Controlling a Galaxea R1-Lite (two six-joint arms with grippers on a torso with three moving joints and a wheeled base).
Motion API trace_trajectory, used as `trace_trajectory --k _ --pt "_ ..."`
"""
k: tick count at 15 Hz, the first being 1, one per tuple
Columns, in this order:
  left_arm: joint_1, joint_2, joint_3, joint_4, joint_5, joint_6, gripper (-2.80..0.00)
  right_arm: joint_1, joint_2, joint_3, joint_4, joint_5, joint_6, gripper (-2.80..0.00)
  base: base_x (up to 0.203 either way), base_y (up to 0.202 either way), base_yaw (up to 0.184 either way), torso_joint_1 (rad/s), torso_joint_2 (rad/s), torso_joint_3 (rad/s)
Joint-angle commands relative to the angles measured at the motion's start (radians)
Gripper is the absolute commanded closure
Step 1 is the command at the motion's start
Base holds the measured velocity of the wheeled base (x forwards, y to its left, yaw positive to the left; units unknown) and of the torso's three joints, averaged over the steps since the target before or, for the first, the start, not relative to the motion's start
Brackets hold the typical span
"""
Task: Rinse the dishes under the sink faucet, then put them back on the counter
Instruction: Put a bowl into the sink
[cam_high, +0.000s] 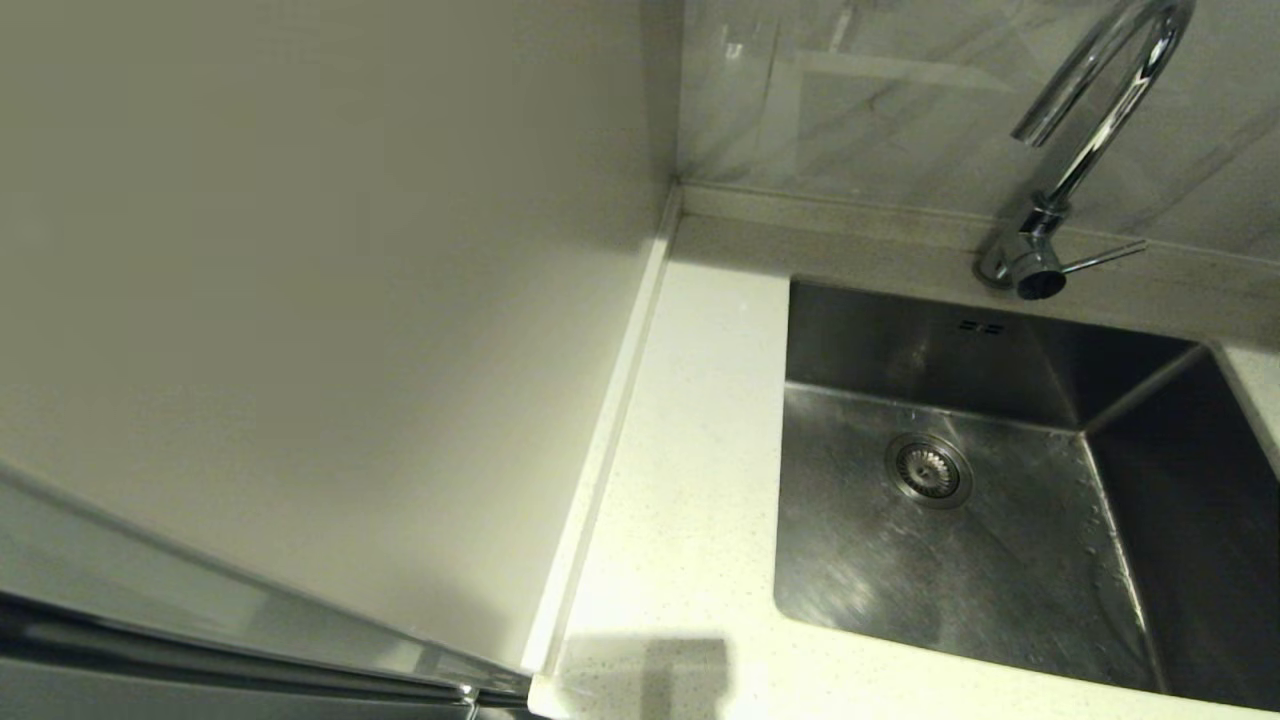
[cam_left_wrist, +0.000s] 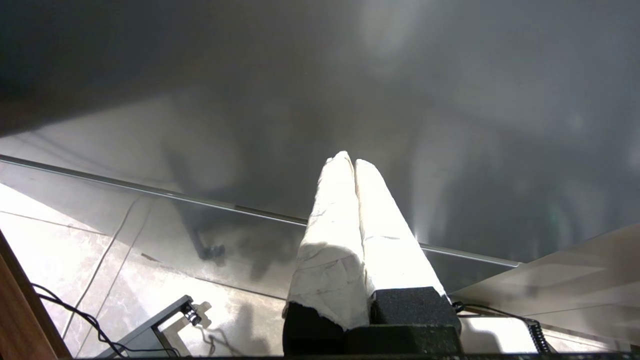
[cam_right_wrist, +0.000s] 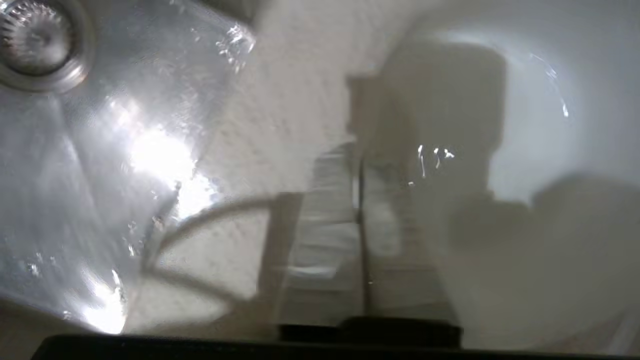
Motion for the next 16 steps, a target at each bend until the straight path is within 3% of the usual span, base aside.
trace_trajectory --k 1,5,9,13,16 --pt "-0.001 -0.005 0.0 0.0 0.0 -0.001 0.0 -0.001 -0.015 0.003 0.005 0.004 0.002 0.0 0.0 0.0 0.0 0.0 0.0 0.0" --pt "0.0 -0.003 0.0 0.0 0.0 0.0 0.0 0.0 -0.103 0.032 0.005 0.031 0.013 0.0 0.0 0.0 0.0 0.0 0.0 0.0" --pt "-0.001 -0.003 0.0 0.0 0.0 -0.001 0.0 0.015 -0.317 0.151 0.006 0.081 0.014 0.0 0.0 0.0 0.0 0.0 0.0 0.0" --pt "0.0 -0.004 0.0 0.0 0.0 -0.001 0.0 0.061 -0.637 0.349 0.018 0.094 0.029 0.0 0.0 0.0 0.0 0.0 0.0 0.0" --pt "0.0 -0.003 0.0 0.0 0.0 -0.001 0.0 0.113 -0.949 0.616 0.045 0.09 0.048 0.0 0.0 0.0 0.0 0.0 0.0 0.0"
